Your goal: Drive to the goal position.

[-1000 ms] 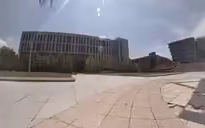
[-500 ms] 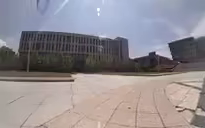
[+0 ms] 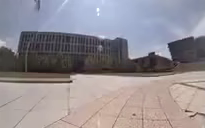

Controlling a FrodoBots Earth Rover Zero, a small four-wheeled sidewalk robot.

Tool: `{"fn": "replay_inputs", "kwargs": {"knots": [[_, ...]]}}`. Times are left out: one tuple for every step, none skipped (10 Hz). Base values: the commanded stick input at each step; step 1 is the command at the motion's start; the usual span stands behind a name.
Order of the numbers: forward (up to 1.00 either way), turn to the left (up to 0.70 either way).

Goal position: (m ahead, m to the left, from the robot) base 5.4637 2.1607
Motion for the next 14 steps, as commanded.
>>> {"fn": "replay_inputs", "kwargs": {"knots": [[0.50,0.01],[0.50,0.01],[0.50,0.01],[0.50,0.01],[0.50,0.01],[0.50,0.01],[0.50,-0.21],[0.50,-0.38],[0.50,-0.30],[0.50,-0.22],[0.50,-0.14],[0.50,-0.06],[0.50,0.01],[0.50,0.01]]}}
